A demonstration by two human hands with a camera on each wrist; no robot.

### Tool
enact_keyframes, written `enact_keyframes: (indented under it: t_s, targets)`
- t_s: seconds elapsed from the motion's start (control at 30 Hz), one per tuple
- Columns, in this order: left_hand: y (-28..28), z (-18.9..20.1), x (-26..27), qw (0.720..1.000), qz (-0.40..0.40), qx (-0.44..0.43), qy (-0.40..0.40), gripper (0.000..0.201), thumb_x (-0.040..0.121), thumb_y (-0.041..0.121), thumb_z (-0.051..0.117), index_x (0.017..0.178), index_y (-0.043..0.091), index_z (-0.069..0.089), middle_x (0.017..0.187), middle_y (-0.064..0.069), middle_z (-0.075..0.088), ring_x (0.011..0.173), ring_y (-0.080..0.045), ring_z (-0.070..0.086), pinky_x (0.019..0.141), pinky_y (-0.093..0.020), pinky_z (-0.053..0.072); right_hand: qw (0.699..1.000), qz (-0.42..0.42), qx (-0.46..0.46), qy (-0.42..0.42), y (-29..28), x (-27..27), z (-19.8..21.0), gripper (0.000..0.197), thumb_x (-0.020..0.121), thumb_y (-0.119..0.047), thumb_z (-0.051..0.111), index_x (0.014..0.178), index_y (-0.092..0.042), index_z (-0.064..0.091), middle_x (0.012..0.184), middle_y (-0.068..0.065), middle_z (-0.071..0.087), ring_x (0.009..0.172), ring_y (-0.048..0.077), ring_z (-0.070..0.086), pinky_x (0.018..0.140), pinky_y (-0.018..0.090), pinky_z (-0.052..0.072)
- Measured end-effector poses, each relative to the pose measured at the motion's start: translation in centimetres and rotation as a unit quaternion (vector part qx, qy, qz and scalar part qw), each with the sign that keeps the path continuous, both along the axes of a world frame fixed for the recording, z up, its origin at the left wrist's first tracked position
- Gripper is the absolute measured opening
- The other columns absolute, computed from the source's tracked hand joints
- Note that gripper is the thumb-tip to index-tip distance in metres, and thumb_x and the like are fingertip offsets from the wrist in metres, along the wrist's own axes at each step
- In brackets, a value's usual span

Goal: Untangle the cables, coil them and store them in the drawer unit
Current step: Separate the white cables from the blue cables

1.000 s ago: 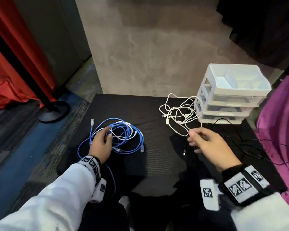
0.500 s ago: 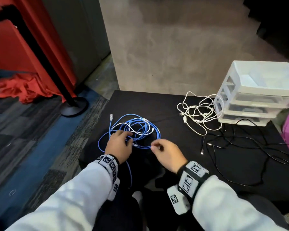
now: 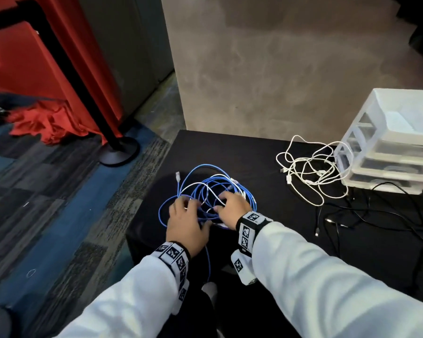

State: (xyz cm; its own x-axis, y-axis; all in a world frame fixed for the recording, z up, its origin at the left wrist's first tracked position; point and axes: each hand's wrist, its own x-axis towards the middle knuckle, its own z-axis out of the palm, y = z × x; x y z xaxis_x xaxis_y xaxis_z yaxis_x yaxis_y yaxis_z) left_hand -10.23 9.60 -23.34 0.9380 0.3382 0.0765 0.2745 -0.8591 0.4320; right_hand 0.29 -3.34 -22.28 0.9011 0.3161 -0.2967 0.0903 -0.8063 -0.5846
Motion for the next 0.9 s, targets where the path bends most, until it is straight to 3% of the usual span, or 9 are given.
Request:
enact_keyframes:
  t_s: [0.1,0.2,0.37,0.43,0.53,0.63,0.73,0.83,0.9]
  targets:
    - [0.7,1.4,-1.4,0.986,0.033,0.085,0.142,0.045,0.079,0.071,0.063,0.086,0.028,0.051,0.1,0.004,0.06,0.099,-0.022,0.061,0.082,-0.038,0.055,0.999,-0.028,0.033,-0.018,-1.1,0.3,-0.9,0.019,0.097,-0.042,0.069,0.101,-0.024,0.071,0.12,0.003,0.062,0.091,0.025,0.063,0.075,0.03,0.044]
    - [1.0,1.7,-1.5,0.975,0.004,0.02,0.222,0.039,0.087,0.06,0.059,0.074,0.023,0.055,0.079,0.009,0.063,0.084,-0.02,0.066,0.07,-0.03,0.052,0.99,-0.053,0.13,0.011,-1.8,0.4,-1.0,0.019,0.096,-0.037,0.07,0.083,-0.023,0.071,0.085,0.0,0.072,0.075,0.025,0.068,0.061,0.031,0.05]
    - [0.9,6.1,0.1,0.969,0.036,-0.235,0.067,0.03,0.098,0.032,0.063,0.079,0.009,0.063,0.06,-0.006,0.069,0.044,-0.012,0.06,0.046,-0.022,0.048,0.944,-0.126,0.289,0.1,-3.6,1.5,0.9,0.018,0.097,-0.027,0.07,0.08,-0.022,0.068,0.087,0.006,0.067,0.076,0.017,0.062,0.064,0.039,0.061]
    - [0.5,10.2,1.3,0.919,0.07,-0.385,-0.055,0.028,0.103,0.023,0.059,0.083,0.003,0.058,0.059,-0.012,0.064,0.038,-0.01,0.056,0.04,-0.021,0.047,0.939,-0.126,0.307,0.09,-4.9,1.8,1.9,0.016,0.097,-0.03,0.069,0.083,-0.022,0.07,0.091,0.006,0.069,0.079,0.017,0.06,0.068,0.038,0.056]
    - [0.7,15.6,3.5,0.825,0.076,-0.53,-0.178,0.028,0.106,0.019,0.054,0.08,0.009,0.051,0.057,-0.001,0.059,0.046,-0.009,0.061,0.046,-0.021,0.054,0.92,-0.147,0.343,0.122,-6.7,1.9,2.6,0.013,0.1,-0.028,0.065,0.094,-0.017,0.071,0.099,-0.001,0.075,0.088,0.01,0.065,0.075,0.035,0.054]
    - [1.1,16.6,5.3,0.792,0.074,-0.568,-0.21,0.029,0.107,0.022,0.053,0.08,0.011,0.05,0.064,-0.003,0.059,0.055,-0.01,0.067,0.052,-0.023,0.058,0.91,-0.163,0.356,0.134,-7.7,1.6,2.7,0.013,0.099,-0.028,0.068,0.087,-0.023,0.069,0.095,-0.006,0.073,0.087,0.009,0.064,0.072,0.03,0.05]
    - [1.3,12.3,5.8,0.819,0.135,-0.541,-0.134,0.027,0.107,0.021,0.052,0.084,0.008,0.049,0.07,-0.011,0.058,0.051,-0.013,0.069,0.049,-0.026,0.059,0.906,-0.169,0.371,0.115,-8.1,1.4,2.7,0.016,0.097,-0.024,0.072,0.081,-0.019,0.072,0.078,-0.01,0.067,0.078,0.008,0.059,0.072,0.023,0.046]
    - [3.2,5.7,4.9,0.848,0.21,-0.486,0.013,0.027,0.102,0.03,0.059,0.097,0.004,0.055,0.08,-0.016,0.062,0.05,-0.018,0.069,0.048,-0.032,0.06,0.927,-0.185,0.321,0.06,-8.4,1.3,2.5,0.02,0.083,-0.05,0.076,0.085,-0.03,0.079,0.091,-0.01,0.076,0.108,0.015,0.064,0.103,0.034,0.049]
    - [4.5,3.4,4.2,0.924,0.219,-0.305,0.068,0.049,0.089,0.05,0.067,0.115,0.009,0.06,0.104,-0.017,0.069,0.083,-0.03,0.073,0.078,-0.043,0.063,0.955,-0.184,0.232,0.012,-8.8,1.1,2.6,0.021,0.073,-0.07,0.067,0.085,-0.055,0.075,0.103,-0.009,0.075,0.128,0.016,0.052,0.111,0.038,0.044]
